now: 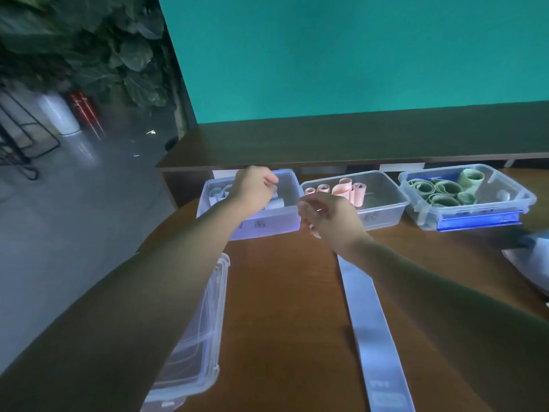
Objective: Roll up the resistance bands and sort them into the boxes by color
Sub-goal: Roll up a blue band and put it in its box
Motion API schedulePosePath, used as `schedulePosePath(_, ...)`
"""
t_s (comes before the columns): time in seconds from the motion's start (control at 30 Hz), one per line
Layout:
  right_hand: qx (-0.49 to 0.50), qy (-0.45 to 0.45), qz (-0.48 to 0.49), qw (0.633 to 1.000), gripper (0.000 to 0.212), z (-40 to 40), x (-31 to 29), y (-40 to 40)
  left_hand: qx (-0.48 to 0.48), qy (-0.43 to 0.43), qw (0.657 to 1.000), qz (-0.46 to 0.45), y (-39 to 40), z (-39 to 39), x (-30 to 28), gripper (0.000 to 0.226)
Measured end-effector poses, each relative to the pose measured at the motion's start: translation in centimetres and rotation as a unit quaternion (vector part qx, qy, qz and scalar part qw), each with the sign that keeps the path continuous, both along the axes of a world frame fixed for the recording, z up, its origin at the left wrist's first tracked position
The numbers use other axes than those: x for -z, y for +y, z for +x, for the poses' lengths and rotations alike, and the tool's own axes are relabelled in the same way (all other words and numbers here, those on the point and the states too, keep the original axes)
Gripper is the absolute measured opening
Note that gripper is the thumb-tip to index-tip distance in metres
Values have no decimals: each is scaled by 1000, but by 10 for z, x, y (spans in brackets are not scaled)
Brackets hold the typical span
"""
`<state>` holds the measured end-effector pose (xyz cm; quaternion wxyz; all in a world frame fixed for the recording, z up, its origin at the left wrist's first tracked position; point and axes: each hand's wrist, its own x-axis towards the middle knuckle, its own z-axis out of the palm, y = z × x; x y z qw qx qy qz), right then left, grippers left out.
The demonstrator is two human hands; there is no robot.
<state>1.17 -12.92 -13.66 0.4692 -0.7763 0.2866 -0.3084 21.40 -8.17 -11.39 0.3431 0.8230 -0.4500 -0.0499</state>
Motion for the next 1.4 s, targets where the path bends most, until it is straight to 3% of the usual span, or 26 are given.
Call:
schedulePosePath(0.2, 6, -26, 32, 999, 19, 15, -6, -9, 10, -3, 996, 85, -24, 26, 4, 32)
schedulePosePath(0.53, -30, -28, 77, 996, 20, 19, -6, 1, 13, 30, 986, 163, -23, 34, 14, 21)
schedulePosePath(0.77, -34, -12, 77, 996, 24, 6, 0, 4, -7, 6, 995, 95, -14, 25, 7, 38)
schedulePosePath(0.93, -15, -36, 95, 995, 23, -7, -7, 9, -2, 24, 1000, 2, 9, 6, -30, 25)
schedulePosePath(1.2, 18, -93, 108, 990, 23, -41, -38, 42, 74, 183, 978, -64, 74, -66, -84, 13)
schedulePosePath(1.4, 5, -102, 168, 980, 57, -93, -46, 76, 129, 255, 958, -35, 131, -142, -82, 12)
